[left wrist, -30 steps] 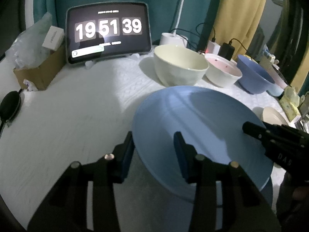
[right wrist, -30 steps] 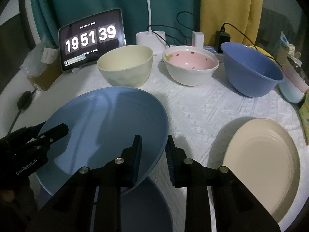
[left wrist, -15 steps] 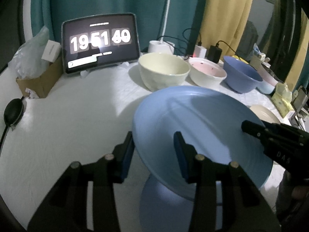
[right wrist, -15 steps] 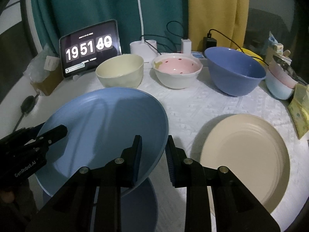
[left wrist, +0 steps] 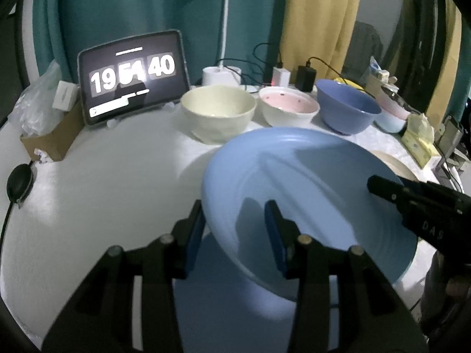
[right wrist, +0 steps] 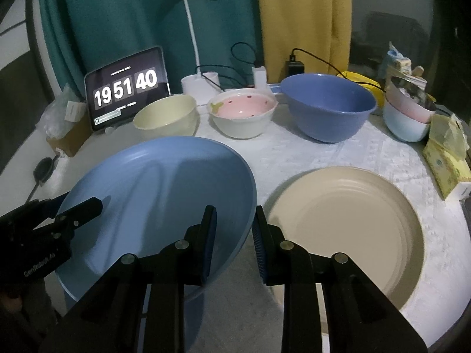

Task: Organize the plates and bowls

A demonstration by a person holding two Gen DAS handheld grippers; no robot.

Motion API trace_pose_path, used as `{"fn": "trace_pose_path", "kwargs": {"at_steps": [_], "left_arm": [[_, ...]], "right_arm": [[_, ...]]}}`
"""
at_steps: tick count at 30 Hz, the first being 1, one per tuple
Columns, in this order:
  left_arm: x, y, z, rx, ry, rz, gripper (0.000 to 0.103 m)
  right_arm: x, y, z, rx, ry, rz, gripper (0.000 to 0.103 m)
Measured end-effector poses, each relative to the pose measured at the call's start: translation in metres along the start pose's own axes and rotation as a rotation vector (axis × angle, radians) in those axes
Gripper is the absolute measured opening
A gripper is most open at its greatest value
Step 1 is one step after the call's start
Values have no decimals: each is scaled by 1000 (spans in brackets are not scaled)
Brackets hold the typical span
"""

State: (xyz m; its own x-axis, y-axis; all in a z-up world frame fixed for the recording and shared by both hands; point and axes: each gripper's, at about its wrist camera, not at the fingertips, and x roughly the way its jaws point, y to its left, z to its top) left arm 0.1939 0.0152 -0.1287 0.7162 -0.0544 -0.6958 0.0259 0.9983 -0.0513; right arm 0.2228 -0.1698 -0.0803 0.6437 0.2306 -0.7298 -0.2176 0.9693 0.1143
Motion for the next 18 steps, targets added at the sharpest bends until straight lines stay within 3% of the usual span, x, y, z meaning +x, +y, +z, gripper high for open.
{"fn": "trace_pose_path", "kwargs": {"at_steps": [18], "left_arm": [[0,-71,1,105,22,-23,42]], "right_arm": [[-26,-65,-16,79,-42,-31,27]]}}
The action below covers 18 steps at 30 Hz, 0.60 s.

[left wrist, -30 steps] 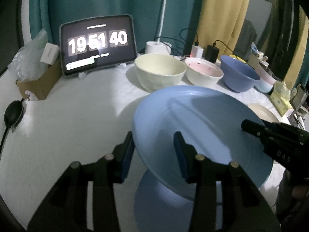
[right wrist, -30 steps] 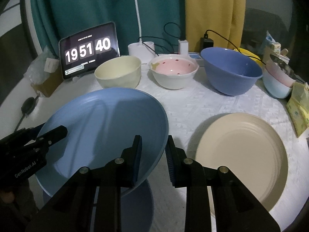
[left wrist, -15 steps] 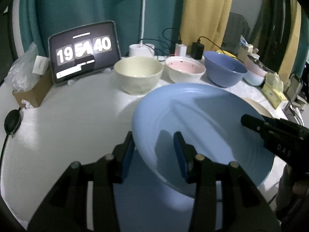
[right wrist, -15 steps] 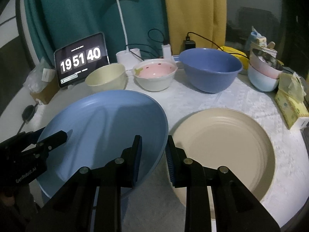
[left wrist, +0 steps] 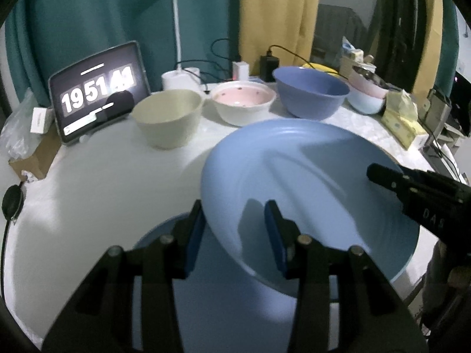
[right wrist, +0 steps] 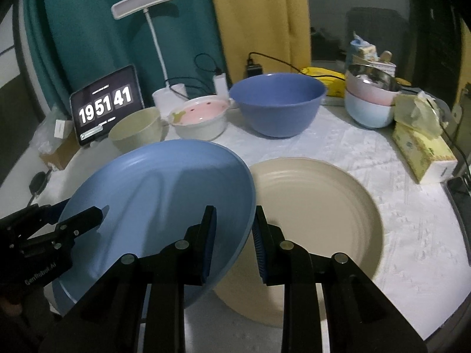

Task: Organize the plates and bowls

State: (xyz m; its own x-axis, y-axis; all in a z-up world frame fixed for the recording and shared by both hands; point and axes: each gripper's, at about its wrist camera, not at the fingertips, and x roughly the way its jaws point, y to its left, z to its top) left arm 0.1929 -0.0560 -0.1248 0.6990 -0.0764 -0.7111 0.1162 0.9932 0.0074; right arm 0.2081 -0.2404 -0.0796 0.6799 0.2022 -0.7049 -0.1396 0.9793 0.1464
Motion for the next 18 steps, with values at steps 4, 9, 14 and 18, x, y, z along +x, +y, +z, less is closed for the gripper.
{"fn": "trace_pose_path", "kwargs": {"at_steps": [4,9,14,18], "left_arm": [[3,-16,3,24,7,-6,42],[7,-37,6,51,15,-13,42],[14,-54,7,71,30,-21,42],[20,-67,8,87,42,-28,42]], "right_arm": [[-4,-17,-3,17,-5,-7,27],[-6,-36,-7,41,-8,-13,27],[-6,-56,-9,63,-8,-21,27],[-5,-69,-12,78,-3,-30,27]]}}
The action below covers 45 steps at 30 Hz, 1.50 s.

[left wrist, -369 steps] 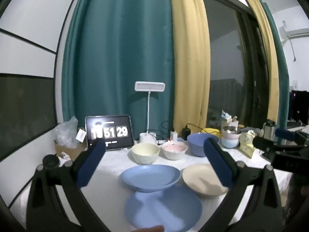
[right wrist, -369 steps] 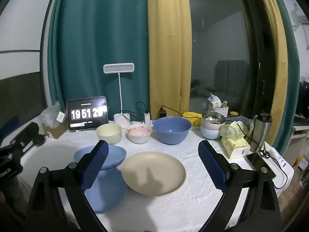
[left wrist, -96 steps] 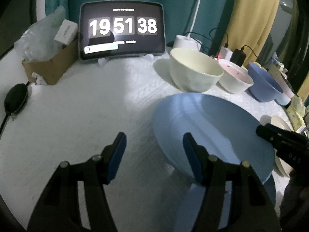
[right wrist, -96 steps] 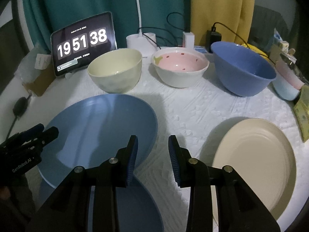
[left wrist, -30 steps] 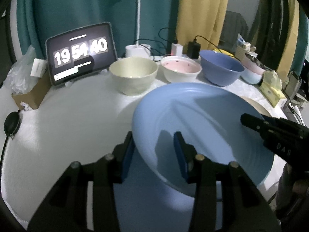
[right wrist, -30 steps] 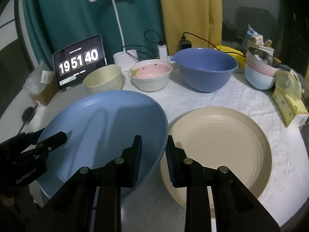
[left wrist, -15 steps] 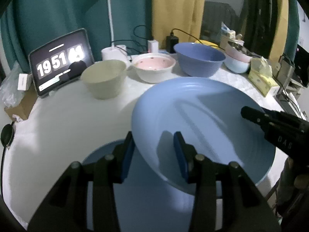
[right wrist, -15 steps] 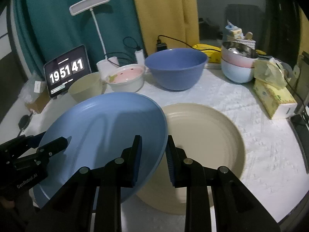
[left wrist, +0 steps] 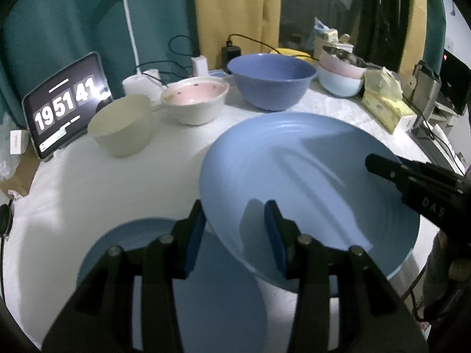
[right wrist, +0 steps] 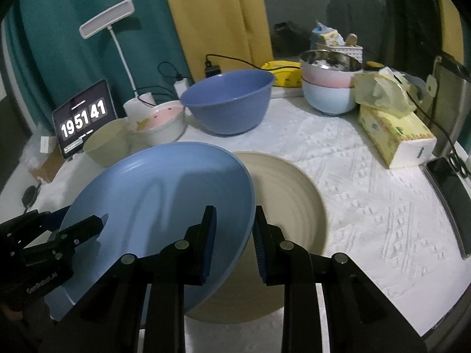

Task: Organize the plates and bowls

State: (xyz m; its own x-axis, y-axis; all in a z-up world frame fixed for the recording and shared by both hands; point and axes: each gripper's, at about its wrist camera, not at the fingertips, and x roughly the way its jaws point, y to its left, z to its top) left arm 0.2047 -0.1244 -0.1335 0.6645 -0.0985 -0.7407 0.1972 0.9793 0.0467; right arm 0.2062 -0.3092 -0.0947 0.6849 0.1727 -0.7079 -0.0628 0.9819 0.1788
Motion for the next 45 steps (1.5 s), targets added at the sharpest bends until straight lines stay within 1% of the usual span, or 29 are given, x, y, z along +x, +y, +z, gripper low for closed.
{"fn": "trace_pose_path", "kwargs": {"at_steps": [17,20,22,24,26,30,31,34,36,38,40,45], "left_arm": [[44,-44,5,43,56,-20,42],[47,-54,5,90,37,9,42],[52,-55,5,97,47,12,43],[57,-57,5,110,59,33,43],[58,-59,5,126,55,43,43],[58,-57,4,123,68,45,44],[59,-56,4,116,72,46,44],[61,-50,3,95,87,47,44],[60,-49,2,91,89,43,44],[57,-47,1,87,83,43,44],[54,-45,0,82,78,43,44],[46,-33,-1,54,63,43,44]], "right_arm": [[17,-42,1,8,4,-91,27],[20,-48,0,32,-1,-80,27],[21,-49,1,29,-11,-85,27],[21,-47,2,14,-22,-93,27],[21,-47,3,4,-26,-138,27],[18,-59,4,23,-37,-164,33],[20,-61,3,21,-26,-160,33],[30,-66,-1,49,34,-105,33],[36,-62,-4,42,65,-77,33],[34,-54,-6,21,57,-97,33],[35,-49,-6,23,68,-84,33],[34,-35,-7,0,82,-92,33]]}}
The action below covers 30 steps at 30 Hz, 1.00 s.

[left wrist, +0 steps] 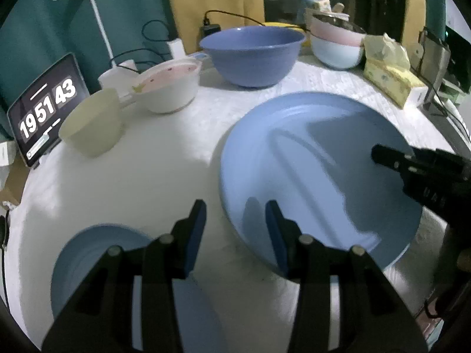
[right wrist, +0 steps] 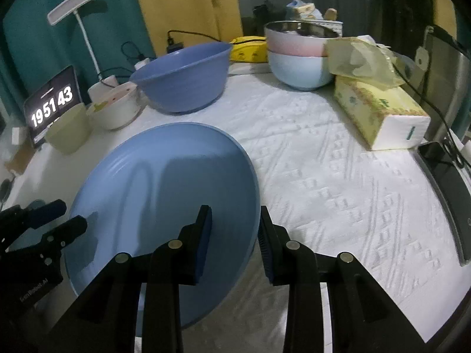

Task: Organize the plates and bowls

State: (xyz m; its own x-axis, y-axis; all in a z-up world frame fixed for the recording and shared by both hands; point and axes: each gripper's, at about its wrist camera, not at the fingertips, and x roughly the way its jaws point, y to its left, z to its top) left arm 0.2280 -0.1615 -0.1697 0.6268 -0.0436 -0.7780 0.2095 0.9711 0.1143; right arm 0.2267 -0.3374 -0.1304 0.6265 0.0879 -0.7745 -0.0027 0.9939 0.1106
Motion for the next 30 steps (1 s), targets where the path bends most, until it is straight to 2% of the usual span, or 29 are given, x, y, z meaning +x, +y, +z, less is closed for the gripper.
{"fn": "trace_pose_path", "kwargs": {"at_steps": [5,9,12,30], "left_arm": [[-13,13,-3,-26,-31,-9,44],[-23,23,-6,-47,-54,-14,44],[-30,30,-9,-62,-71,-19,44],[-75,85,-44,-160,-162,-21,45]], "right_arm": [[-13,8,2,-4,-21,-60,33],[-30,18,4,-24,-63,-89,41],[-41,27,6,-38,-88,-96,41],[-68,113,-10,-133,-100,19,42]]}}
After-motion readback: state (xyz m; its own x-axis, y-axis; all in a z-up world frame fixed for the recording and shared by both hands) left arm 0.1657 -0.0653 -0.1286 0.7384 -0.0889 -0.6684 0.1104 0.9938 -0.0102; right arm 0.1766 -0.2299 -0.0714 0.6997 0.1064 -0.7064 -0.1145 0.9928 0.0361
